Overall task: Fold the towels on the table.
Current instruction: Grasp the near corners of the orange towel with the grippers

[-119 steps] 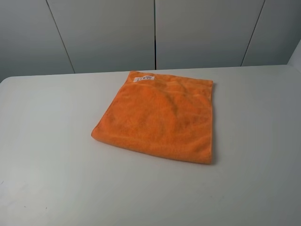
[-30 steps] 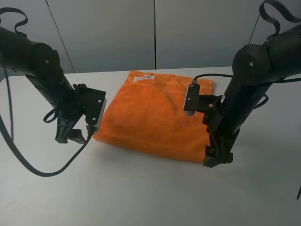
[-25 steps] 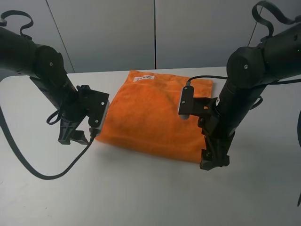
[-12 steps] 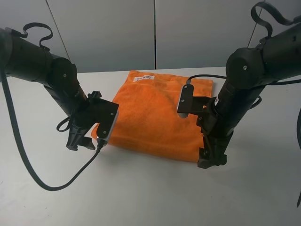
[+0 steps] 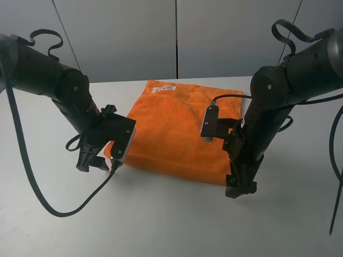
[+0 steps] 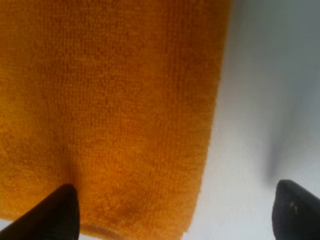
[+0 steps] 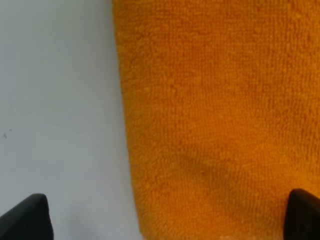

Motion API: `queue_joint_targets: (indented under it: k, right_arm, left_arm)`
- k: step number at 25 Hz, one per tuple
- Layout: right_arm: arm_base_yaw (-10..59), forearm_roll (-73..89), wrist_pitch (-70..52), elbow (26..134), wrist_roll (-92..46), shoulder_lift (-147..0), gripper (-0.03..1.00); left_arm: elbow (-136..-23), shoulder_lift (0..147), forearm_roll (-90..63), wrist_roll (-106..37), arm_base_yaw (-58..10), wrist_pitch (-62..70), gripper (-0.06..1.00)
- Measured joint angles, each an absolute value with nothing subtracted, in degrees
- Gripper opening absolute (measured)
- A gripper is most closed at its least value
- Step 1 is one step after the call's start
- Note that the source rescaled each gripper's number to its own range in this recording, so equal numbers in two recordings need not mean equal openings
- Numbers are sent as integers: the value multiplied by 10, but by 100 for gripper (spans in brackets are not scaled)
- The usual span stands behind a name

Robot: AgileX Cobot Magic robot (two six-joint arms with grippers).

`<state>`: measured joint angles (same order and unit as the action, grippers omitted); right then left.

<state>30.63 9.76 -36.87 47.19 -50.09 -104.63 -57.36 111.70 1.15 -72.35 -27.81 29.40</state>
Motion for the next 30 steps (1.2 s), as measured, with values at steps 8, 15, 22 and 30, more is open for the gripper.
queue_joint_targets:
  k: [8, 15, 22, 30]
  right_arm:
    - [306, 103, -364, 472, -499, -1079, 100]
    - [306, 112, -361, 473, -497, -1084, 100]
    - [306, 115, -358, 473, -496, -1084, 100]
    - [306, 116, -355, 473, -496, -1085, 100]
  left_arm:
    - [-574, 1127, 11, -722, -278, 294, 100]
    - [-574, 1127, 11, -722, -279, 293, 100]
    - [-572, 1127, 13, -722, -279, 286, 100]
    - [-543, 1123, 18, -721, -279, 259, 100]
